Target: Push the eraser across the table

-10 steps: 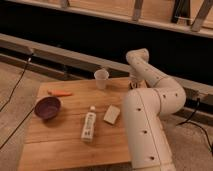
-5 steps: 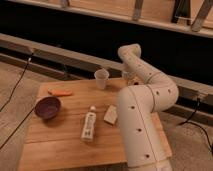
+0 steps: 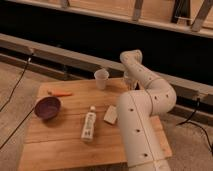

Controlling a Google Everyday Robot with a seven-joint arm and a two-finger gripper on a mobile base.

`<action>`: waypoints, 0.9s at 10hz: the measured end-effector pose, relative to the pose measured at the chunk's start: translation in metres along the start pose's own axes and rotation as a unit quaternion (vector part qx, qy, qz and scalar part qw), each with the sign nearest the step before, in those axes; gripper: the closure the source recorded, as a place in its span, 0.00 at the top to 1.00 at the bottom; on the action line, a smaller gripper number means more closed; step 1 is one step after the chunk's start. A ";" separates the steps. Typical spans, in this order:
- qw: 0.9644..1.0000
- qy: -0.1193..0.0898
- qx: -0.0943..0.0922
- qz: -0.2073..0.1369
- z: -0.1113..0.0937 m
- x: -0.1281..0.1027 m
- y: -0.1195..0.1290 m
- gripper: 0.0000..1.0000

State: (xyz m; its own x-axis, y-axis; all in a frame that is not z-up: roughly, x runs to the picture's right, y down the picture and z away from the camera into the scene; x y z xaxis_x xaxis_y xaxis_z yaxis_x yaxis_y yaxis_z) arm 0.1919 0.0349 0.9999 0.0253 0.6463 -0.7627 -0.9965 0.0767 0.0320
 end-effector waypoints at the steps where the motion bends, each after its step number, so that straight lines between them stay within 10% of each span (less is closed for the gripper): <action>1: 1.000 0.003 0.003 0.000 0.004 0.000 -0.004 0.00; 9: 0.998 -0.006 0.064 0.018 -0.012 -0.004 -0.060 0.00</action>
State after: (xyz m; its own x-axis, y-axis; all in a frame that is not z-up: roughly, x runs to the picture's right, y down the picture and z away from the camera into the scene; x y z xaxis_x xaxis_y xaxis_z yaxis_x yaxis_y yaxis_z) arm 0.2509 0.0188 0.9938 -0.0083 0.6595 -0.7516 -0.9785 0.1495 0.1420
